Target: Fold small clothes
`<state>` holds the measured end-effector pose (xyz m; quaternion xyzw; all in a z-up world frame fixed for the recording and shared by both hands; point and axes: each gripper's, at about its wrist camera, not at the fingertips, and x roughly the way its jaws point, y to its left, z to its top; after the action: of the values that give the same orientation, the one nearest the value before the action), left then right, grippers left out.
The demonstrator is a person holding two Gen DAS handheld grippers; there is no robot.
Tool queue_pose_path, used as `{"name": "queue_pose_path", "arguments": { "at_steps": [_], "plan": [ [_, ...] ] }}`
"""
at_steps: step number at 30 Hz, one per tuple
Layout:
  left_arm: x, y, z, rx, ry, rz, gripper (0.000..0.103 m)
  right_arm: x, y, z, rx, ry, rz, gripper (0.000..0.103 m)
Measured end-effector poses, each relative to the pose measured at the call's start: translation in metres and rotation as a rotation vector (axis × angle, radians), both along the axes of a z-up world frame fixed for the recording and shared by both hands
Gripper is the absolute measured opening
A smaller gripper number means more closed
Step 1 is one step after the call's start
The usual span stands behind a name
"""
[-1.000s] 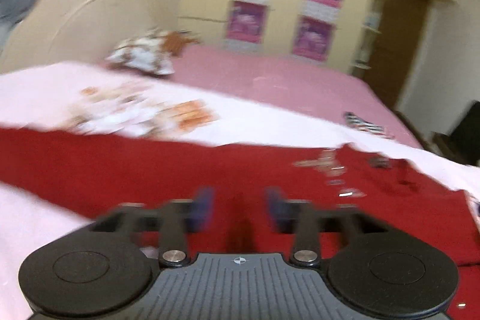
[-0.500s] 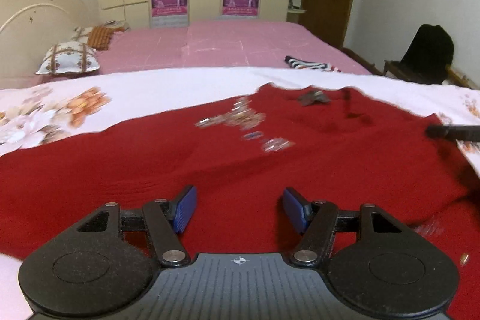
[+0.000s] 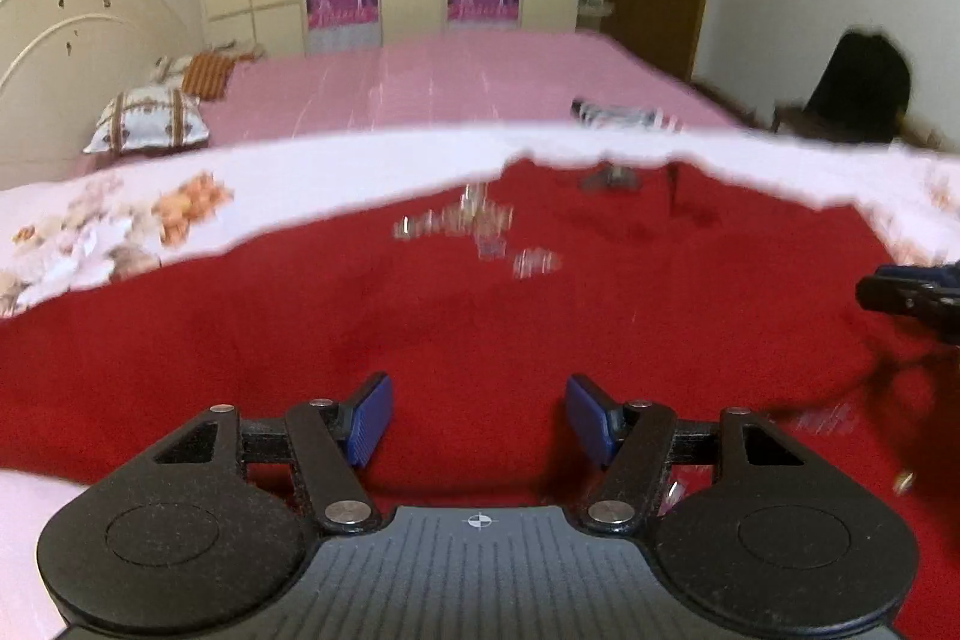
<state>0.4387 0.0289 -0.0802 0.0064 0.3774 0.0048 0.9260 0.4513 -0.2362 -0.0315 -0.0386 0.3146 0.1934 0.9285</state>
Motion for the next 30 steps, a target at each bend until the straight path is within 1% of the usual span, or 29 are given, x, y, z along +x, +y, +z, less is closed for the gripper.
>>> {"name": "queue_pose_path", "arguments": {
  "at_steps": [2,4,7,12,14,15,16,17,19,20,22,23,25,27,28,29,30],
  "plan": [
    [-0.003,-0.001,-0.005,0.007,-0.018,0.013,0.066,-0.003,0.014,-0.014,-0.075,0.036,-0.004,0.034],
    [-0.004,-0.001,-0.005,0.002,-0.022,0.025,0.067,-0.007,0.020,-0.019,-0.107,0.010,-0.022,0.035],
    [-0.005,-0.001,-0.006,0.006,-0.024,0.029,0.067,-0.005,0.023,-0.021,-0.095,0.010,-0.046,0.037],
    [-0.005,-0.003,-0.006,0.014,-0.026,0.028,0.067,-0.009,0.021,-0.022,-0.106,-0.003,-0.048,0.038],
    [-0.009,0.000,0.000,0.007,-0.028,0.039,0.067,-0.011,0.020,-0.019,-0.105,-0.001,-0.049,0.039],
    [-0.012,0.006,0.005,-0.008,-0.049,0.058,0.067,-0.011,0.018,-0.017,-0.094,0.002,-0.053,0.039],
    [-0.018,0.015,0.009,-0.023,-0.074,0.078,0.067,-0.010,0.016,-0.014,-0.074,0.010,-0.060,0.040],
    [-0.022,0.026,0.011,-0.025,-0.082,0.101,0.067,-0.012,0.010,-0.011,-0.039,0.017,-0.073,0.041],
    [-0.032,0.059,0.014,0.012,-0.082,0.176,0.067,-0.015,-0.001,-0.005,0.012,0.015,-0.107,0.041],
    [-0.040,0.081,0.015,0.038,-0.092,0.223,0.067,-0.016,-0.006,-0.003,0.023,0.012,-0.125,0.041],
    [-0.058,0.129,0.015,0.045,-0.102,0.326,0.067,-0.016,-0.014,-0.001,0.042,0.023,-0.155,0.041],
    [-0.067,0.157,0.013,0.027,-0.100,0.390,0.067,-0.016,-0.017,-0.001,0.052,0.029,-0.164,0.042],
    [-0.088,0.223,0.007,-0.087,-0.077,0.552,0.067,-0.016,-0.019,0.001,0.067,0.029,-0.172,0.042],
    [-0.111,0.281,-0.001,-0.206,-0.092,0.695,0.067,-0.017,-0.018,0.003,0.074,0.022,-0.176,0.043],
    [-0.119,0.303,-0.005,-0.254,-0.098,0.747,0.067,-0.017,-0.015,0.003,0.079,0.022,-0.177,0.043],
    [-0.128,0.325,-0.010,-0.332,-0.126,0.781,0.067,-0.017,-0.014,0.003,0.084,0.022,-0.176,0.043],
    [-0.134,0.342,-0.015,-0.418,-0.163,0.787,0.067,-0.017,-0.011,0.004,0.089,0.020,-0.173,0.043]
  ]
}}
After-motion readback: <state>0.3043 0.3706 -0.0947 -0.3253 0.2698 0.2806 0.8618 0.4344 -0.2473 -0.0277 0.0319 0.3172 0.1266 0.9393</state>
